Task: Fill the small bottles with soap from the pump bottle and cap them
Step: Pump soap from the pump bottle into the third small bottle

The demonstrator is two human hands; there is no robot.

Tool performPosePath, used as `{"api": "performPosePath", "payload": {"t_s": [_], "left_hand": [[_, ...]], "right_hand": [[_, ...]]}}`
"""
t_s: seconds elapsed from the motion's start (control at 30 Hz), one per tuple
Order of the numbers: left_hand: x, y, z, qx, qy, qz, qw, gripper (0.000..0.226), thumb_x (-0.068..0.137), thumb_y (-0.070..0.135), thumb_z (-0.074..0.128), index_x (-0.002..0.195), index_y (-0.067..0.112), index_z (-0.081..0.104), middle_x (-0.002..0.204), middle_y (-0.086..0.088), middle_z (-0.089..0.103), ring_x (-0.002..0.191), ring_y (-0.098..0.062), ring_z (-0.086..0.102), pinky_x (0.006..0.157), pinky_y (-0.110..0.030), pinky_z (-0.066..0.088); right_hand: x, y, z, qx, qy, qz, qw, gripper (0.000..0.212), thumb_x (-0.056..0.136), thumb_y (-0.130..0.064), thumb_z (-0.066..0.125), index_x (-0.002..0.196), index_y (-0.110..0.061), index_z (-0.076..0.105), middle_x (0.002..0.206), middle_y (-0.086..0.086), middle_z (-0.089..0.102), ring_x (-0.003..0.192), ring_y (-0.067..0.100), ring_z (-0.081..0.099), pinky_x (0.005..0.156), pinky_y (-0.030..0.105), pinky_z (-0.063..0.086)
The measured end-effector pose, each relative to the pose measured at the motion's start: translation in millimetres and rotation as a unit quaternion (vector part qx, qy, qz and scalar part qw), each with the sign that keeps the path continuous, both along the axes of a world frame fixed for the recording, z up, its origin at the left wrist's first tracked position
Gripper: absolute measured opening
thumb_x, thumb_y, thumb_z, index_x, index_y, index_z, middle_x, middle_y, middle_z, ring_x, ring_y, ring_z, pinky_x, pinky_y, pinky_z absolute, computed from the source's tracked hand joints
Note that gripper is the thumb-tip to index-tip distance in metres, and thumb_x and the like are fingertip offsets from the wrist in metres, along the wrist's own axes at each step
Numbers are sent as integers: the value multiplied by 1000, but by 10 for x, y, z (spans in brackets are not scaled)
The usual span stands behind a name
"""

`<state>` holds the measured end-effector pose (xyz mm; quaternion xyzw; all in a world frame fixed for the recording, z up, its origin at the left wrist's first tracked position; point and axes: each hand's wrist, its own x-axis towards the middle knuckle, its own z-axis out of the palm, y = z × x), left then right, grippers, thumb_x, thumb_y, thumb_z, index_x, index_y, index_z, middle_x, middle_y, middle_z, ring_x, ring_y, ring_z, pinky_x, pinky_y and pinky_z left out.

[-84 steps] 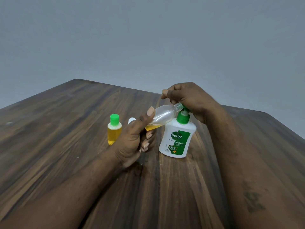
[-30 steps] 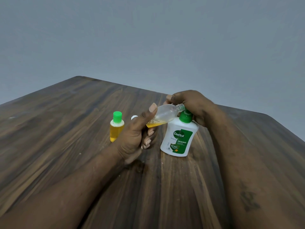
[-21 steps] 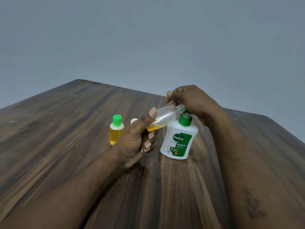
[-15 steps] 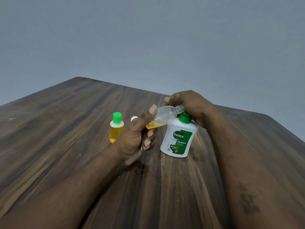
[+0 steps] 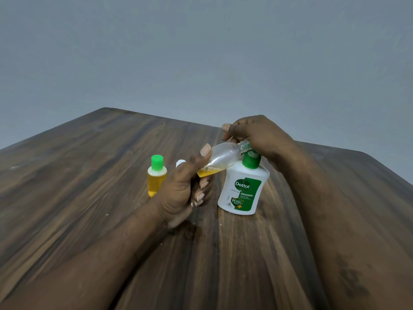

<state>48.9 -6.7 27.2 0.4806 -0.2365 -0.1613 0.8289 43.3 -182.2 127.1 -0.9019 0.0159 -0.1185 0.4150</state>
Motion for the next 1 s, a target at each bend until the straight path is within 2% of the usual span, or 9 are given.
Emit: {"api": "performPosePath", "payload": {"t_s": [0.1,0.2,0.37,0.53,0.63,0.73,0.8,0.9,1.0], "left_hand": [[63,2,-54,16,-10,10,1000,50,89,55,69,73,14,46,44,9,47,36,-5,42,39,-16,36],[78,-7,-73,27,-9,2,1000,42,92,55,62,77,17,50,48,13,54,39,-3,50,41,-13,40],[150,-17,-131,35,-14,3,999,43,92,58,64,78,19,53,52,11,53,41,-3,48,42,-16,40],[167,-26,-118,36,-2,-10,999,47,85,63,66,81,18,53,54,11,56,43,-4,52,43,-16,42],[171,-31,-123,41,0,-9,999,39,86,63,65,86,25,56,59,18,61,49,1,58,48,-10,44],[168,-6,-118,37,10,-8,999,32,87,59,61,89,27,57,62,22,64,54,5,62,50,-7,45],[158,1,-110,37,4,-11,999,33,87,60,61,88,27,58,61,23,64,54,6,62,50,-7,45],[134,14,-97,31,-6,-15,999,32,85,55,56,84,24,55,55,19,61,47,3,58,46,-8,42],[97,-2,-55,31,-23,-17,999,34,86,55,55,81,21,53,52,17,58,43,0,55,44,-10,41]], "right_hand": [[-3,7,-24,-15,28,4,1000,29,101,-36,64,86,-16,79,93,2,76,85,22,69,78,36,53],[-1,8,-59,10,45,-7,999,31,99,-39,66,85,-16,80,96,5,76,87,25,70,83,40,54],[-13,0,-24,-13,33,-5,999,33,101,-40,63,82,-18,78,89,1,76,79,20,69,77,38,54],[-50,-16,82,-7,-29,-10,999,31,101,-40,65,87,-16,79,78,-3,72,72,12,64,68,28,49],[-62,10,56,-1,4,-10,1000,35,103,-40,61,88,-13,78,81,0,74,64,12,66,64,28,51],[-51,24,-4,7,57,-20,998,35,101,-39,63,91,-10,79,95,10,77,74,20,67,75,37,53],[-30,24,-26,26,75,-27,997,36,100,-40,65,94,-8,79,98,13,77,77,20,66,77,38,52],[-8,34,-24,13,80,-23,996,35,101,-40,64,91,-9,78,90,9,76,73,18,65,74,36,51],[-3,6,15,21,43,-16,999,34,103,-37,61,87,-12,78,75,0,75,61,12,66,62,26,52]]}}
